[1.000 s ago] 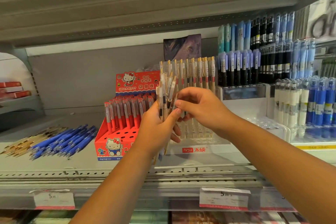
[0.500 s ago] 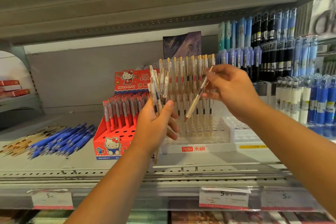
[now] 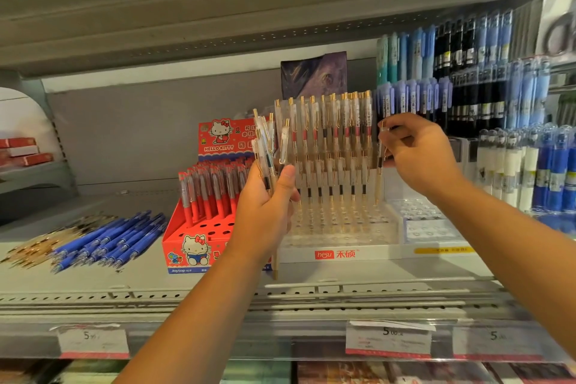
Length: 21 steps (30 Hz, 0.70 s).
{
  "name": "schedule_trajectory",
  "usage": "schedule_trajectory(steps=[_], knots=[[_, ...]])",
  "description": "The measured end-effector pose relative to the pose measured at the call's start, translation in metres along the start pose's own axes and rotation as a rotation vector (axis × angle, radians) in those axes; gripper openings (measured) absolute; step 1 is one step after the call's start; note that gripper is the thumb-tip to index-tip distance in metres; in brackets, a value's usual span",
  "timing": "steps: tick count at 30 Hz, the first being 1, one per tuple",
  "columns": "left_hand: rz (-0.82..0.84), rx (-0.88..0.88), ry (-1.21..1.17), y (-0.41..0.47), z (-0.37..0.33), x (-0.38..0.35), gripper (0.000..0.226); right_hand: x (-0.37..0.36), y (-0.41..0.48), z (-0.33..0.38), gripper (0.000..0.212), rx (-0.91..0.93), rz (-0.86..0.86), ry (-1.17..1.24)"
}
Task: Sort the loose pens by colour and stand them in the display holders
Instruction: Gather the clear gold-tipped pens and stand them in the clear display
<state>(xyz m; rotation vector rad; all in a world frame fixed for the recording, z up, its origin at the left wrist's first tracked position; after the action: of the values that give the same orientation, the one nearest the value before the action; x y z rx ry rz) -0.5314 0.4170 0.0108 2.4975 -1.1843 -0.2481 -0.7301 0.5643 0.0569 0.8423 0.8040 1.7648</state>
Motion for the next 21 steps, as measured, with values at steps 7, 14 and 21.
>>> schedule_trajectory(steps=[7, 14, 21], knots=[[-0.025, -0.021, 0.022, 0.000, 0.000, 0.001, 0.009, -0.013, -0.008, -0.007, 0.016, -0.048, 0.181, -0.085], [-0.048, -0.031, 0.016, -0.001, -0.002, 0.003, 0.010, -0.009, -0.005, -0.006, 0.020, -0.045, 0.163, -0.195], [-0.042, -0.025, 0.029, -0.002, -0.002, 0.001, 0.013, -0.005, -0.009, -0.012, 0.009, -0.098, 0.207, -0.294]])
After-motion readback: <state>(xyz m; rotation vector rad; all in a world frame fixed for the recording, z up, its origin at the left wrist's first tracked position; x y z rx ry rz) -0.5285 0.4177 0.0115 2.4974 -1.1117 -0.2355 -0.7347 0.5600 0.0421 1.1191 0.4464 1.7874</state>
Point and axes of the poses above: each hand's wrist, its own y-axis towards the middle knuckle, its own x-axis out of the back of the hand, z = x × y, the point moved 3 cm from there along y, towards the middle knuckle, and after that the axes turned 14 degrees about x, right-handed, at the moved point
